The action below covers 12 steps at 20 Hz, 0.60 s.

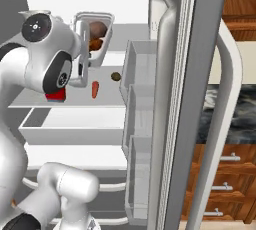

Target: Place the tupperware on the top shelf of the fridge. Make space for the tupperware among the existing items by rearranging them on the shelves if needed. Close the fridge door when finished.

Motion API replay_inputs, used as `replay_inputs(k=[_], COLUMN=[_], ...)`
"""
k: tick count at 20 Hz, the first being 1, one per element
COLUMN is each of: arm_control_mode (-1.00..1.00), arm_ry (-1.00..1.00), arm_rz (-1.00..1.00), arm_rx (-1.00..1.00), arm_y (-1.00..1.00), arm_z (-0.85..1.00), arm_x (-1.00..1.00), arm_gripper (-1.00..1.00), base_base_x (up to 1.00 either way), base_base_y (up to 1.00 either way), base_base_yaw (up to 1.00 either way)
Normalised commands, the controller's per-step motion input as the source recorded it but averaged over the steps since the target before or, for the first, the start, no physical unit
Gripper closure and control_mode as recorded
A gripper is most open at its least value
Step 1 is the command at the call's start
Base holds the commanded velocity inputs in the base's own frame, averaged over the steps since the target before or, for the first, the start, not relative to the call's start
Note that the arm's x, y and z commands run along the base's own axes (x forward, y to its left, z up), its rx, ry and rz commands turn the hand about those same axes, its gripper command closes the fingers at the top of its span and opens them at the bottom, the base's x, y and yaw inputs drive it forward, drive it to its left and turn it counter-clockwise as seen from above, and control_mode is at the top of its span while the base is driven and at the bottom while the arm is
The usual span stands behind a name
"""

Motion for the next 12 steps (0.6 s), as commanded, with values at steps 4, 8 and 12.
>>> replay_inputs(k=[4, 8, 12], arm_control_mode=[-1.00, -1.00, -1.00], arm_ry=[0.01, 0.05, 0.04], arm_rz=[0.00, 0.00, 0.00], arm_rx=[0.00, 0.00, 0.00], arm_y=[-0.20, -0.14, -0.06], arm_z=[0.00, 0.00, 0.00], arm_x=[0.79, 0.88, 0.92], arm_gripper=[1.00, 1.00, 1.00], base_base_x=[0.00, 0.00, 0.00], base_base_y=[0.00, 0.00, 0.00], base_base_yaw=[0.00, 0.00, 0.00])
